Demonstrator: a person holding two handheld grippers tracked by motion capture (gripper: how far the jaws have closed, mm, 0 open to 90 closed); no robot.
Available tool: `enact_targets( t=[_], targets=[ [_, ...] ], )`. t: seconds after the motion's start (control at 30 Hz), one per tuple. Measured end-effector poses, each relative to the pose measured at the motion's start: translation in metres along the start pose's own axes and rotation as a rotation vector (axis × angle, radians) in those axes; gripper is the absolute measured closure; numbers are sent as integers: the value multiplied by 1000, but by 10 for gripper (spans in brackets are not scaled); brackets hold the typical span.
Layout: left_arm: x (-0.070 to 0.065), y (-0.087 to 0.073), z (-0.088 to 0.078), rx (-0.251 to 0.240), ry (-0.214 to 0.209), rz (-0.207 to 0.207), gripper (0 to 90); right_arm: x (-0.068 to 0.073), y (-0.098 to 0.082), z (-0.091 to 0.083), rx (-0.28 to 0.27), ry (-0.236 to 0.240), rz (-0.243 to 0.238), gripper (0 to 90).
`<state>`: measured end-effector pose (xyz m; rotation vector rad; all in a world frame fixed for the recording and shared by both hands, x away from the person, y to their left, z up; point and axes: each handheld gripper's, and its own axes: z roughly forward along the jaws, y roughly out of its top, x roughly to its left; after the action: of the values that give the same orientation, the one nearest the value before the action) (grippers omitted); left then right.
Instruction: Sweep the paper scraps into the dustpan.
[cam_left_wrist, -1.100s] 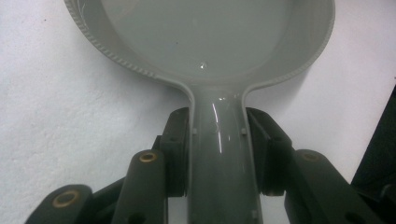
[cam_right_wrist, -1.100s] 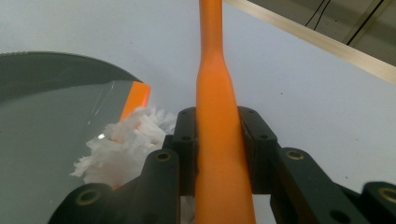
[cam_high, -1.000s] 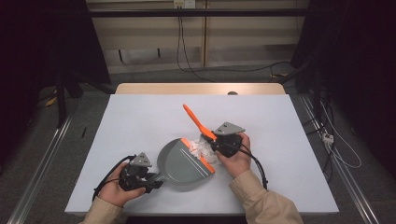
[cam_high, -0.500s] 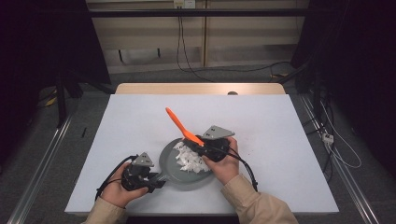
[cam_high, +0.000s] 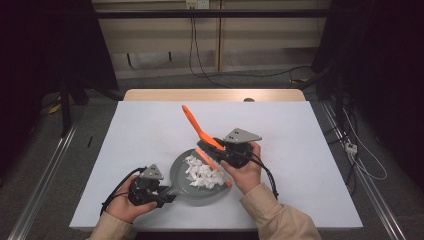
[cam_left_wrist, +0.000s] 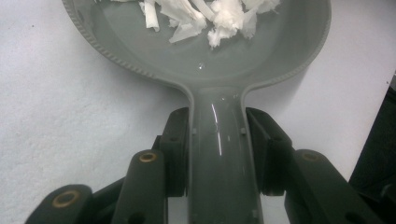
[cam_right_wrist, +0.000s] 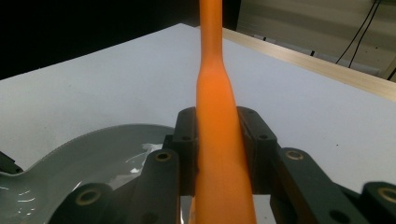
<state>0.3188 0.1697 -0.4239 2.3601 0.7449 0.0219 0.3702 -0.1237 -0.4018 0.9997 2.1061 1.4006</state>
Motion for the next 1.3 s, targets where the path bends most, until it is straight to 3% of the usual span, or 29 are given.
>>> enact_targets(
  t=[0.23, 0.43, 0.63, 0.67, 0.8, 1.0, 1.07, 1.17, 1.3],
  targets=[
    [1, -2, -2, 0, 0, -8, 623, -14, -6, -1, 26, -55, -14, 713],
    [0, 0, -1, 0, 7, -18, 623, -25, -21, -2, 84, -103, -22, 713],
    [-2, 2, 2, 1, 13, -24, 623, -14, -31, -2, 93, -116, -38, 713],
    [-3, 3, 3, -7, 15, -40, 623, -10, -32, -2, 92, -121, -46, 713],
    [-5, 6, 7, -19, 27, -58, 624, 0, -32, 0, 78, -79, -8, 714],
    [-4, 6, 7, -22, 26, -68, 624, 8, -30, 4, 74, -85, -34, 713],
    [-4, 6, 7, -21, 24, -69, 624, 8, -29, 4, 61, -82, -16, 713],
    [-4, 6, 7, -23, 26, -68, 624, 7, -27, 4, 31, -38, 38, 713],
    [-3, 7, 8, -28, 28, -69, 624, 13, -25, 8, 31, -9, 19, 714]
  ],
)
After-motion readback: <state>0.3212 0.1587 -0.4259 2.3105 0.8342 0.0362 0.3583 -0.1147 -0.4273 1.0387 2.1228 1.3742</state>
